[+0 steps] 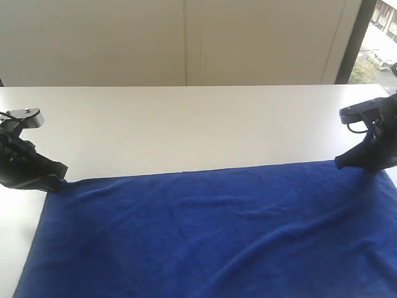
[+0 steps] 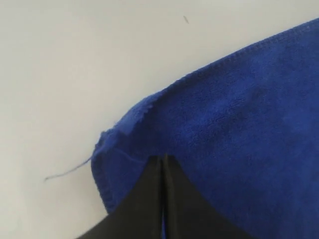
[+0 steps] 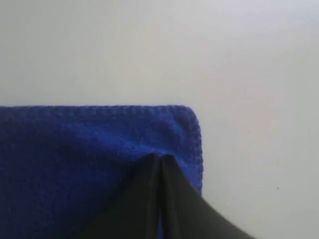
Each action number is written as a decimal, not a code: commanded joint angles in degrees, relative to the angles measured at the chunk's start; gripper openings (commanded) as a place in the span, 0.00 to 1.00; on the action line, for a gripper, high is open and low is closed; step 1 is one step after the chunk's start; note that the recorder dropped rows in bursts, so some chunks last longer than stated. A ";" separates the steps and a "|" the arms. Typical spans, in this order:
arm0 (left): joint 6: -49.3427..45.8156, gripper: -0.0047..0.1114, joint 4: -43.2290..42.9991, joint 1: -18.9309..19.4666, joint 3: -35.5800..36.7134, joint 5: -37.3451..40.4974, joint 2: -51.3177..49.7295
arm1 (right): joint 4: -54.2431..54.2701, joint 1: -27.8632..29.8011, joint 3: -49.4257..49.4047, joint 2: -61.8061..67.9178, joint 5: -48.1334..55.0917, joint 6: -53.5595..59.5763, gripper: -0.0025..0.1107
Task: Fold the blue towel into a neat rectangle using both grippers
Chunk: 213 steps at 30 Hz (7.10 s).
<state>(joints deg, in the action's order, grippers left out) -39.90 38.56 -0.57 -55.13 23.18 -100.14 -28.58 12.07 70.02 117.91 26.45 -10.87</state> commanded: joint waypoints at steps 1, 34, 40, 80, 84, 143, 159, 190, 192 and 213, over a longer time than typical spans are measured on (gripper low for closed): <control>-0.61 0.04 1.53 -0.19 -0.32 0.49 0.11 | -0.65 3.26 -0.49 1.64 2.59 0.10 0.02; -5.14 0.04 4.48 -8.10 -8.93 -13.89 -11.56 | 0.10 5.69 -0.49 0.07 -1.57 -0.27 0.02; -5.14 0.04 5.01 -8.10 -12.04 -8.56 -7.61 | 1.16 5.69 -0.49 -6.32 -2.17 -0.42 0.02; 14.18 0.04 -11.53 -8.20 17.92 12.81 15.91 | 17.84 5.69 -31.45 -24.74 15.07 9.25 0.02; 14.01 0.04 -11.59 -8.20 19.12 11.29 13.65 | 17.35 5.69 -31.45 -23.71 15.07 9.25 0.02; 19.22 0.04 -19.99 -8.20 18.49 11.24 5.74 | 17.58 5.69 -30.68 -21.35 13.81 8.31 0.02; 18.95 0.04 -18.92 -8.20 15.21 13.47 10.36 | 15.01 5.69 -27.81 -27.76 14.68 5.75 0.02; 38.79 0.04 -46.92 -8.10 15.33 21.40 80.18 | 18.00 5.69 -27.81 -37.20 -10.25 10.87 0.02; 41.77 0.04 -48.08 -8.10 17.10 21.41 80.80 | 18.00 5.69 -27.81 -37.20 -10.25 10.87 0.02; 44.43 0.04 -44.20 -8.10 28.60 14.45 80.80 | 18.00 5.69 -27.81 -37.20 -11.15 10.87 0.02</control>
<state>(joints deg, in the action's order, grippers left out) 4.01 -6.23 -8.74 -26.83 37.84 -19.62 -10.37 17.47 42.12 81.10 16.03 -0.48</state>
